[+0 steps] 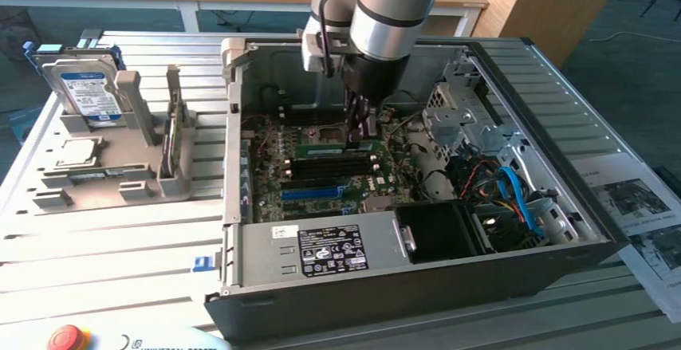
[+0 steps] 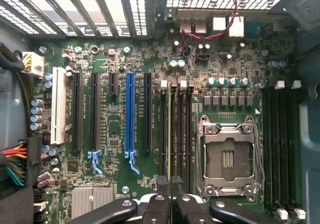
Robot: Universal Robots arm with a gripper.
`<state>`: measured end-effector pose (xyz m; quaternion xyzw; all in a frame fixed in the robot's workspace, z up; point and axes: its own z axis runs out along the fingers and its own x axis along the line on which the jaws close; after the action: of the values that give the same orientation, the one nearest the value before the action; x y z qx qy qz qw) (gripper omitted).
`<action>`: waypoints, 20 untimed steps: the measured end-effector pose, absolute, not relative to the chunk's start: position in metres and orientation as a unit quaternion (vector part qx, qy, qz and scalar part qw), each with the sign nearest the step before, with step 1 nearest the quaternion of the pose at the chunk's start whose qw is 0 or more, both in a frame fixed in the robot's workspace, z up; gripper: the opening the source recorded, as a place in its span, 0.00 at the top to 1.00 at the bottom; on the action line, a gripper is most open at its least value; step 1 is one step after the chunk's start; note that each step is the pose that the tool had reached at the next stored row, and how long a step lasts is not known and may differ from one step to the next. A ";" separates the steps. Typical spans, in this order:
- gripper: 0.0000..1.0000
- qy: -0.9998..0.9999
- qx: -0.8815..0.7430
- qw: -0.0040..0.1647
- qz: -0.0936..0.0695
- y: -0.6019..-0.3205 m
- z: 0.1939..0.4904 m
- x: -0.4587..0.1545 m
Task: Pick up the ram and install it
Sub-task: 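Insert the ram into the slot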
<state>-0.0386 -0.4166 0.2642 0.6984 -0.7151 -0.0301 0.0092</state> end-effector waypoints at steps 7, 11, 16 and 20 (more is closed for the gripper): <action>0.88 -0.715 0.698 0.009 -0.030 -0.417 0.257 -0.039; 0.88 -0.715 0.698 0.009 -0.030 -0.417 0.253 -0.039; 0.88 -0.715 0.698 0.009 -0.030 -0.417 0.248 -0.039; 0.88 -0.715 0.698 0.009 -0.030 -0.417 0.244 -0.040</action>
<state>-0.0395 -0.4166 0.2441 0.6984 -0.7151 -0.0300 0.0092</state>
